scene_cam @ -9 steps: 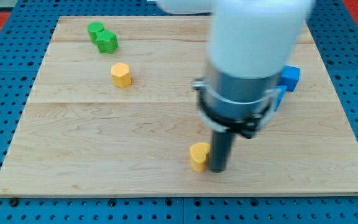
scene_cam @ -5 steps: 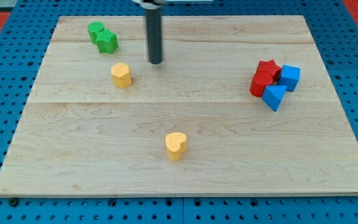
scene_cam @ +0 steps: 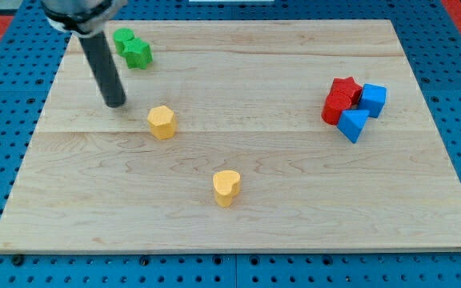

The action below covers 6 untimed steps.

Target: Move the yellow hexagon towards the bottom center

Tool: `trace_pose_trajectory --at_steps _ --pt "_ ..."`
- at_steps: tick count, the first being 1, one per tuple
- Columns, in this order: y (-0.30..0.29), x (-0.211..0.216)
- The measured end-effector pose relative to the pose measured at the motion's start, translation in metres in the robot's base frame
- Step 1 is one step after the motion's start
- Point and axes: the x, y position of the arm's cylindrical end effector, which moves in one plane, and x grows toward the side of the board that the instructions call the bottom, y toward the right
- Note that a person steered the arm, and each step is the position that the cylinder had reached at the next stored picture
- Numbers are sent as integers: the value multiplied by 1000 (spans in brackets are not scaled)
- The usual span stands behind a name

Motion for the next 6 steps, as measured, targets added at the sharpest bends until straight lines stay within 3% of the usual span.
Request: trace_pose_trajectory --at_steps 1,2,3,4,5,6 --pt "52 84" --pt "62 111" --pt "37 58" --pt "65 43" --pt "110 55" --pt "126 93"
